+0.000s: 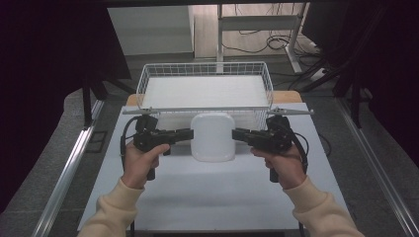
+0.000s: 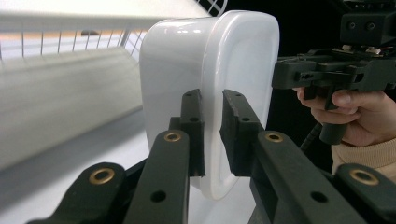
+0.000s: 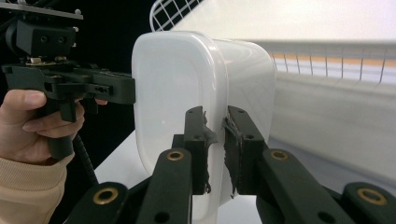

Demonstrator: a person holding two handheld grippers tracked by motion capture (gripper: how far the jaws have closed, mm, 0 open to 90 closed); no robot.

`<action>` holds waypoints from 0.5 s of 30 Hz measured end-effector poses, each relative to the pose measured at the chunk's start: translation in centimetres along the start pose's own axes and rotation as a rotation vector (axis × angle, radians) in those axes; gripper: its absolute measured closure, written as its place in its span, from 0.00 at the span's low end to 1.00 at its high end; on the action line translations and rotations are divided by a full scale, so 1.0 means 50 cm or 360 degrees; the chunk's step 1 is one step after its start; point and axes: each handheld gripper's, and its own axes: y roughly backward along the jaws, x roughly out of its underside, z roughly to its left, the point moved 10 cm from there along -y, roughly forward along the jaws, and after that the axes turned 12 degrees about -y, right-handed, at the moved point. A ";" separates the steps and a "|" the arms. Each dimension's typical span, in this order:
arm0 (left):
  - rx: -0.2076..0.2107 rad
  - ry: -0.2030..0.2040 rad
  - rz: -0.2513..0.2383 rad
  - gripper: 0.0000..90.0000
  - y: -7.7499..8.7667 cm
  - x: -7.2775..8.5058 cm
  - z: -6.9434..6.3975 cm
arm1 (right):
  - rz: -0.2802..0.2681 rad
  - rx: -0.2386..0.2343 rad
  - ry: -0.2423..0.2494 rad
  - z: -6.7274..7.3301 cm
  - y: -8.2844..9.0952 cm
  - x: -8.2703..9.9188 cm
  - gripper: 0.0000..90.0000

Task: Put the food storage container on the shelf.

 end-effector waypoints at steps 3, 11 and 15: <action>-0.0001 -0.0017 -0.0016 0.89 0.003 -0.024 -0.002 | -0.0016 0.0002 0.0022 0.009 0.007 -0.024 0.88; 0.0025 -0.0048 -0.0067 0.89 0.016 -0.082 0.002 | -0.0047 0.0008 0.0071 0.038 0.022 -0.078 0.88; -0.0001 -0.0088 -0.0079 0.89 0.024 -0.119 0.004 | -0.0054 0.0014 0.0103 0.054 0.027 -0.113 0.88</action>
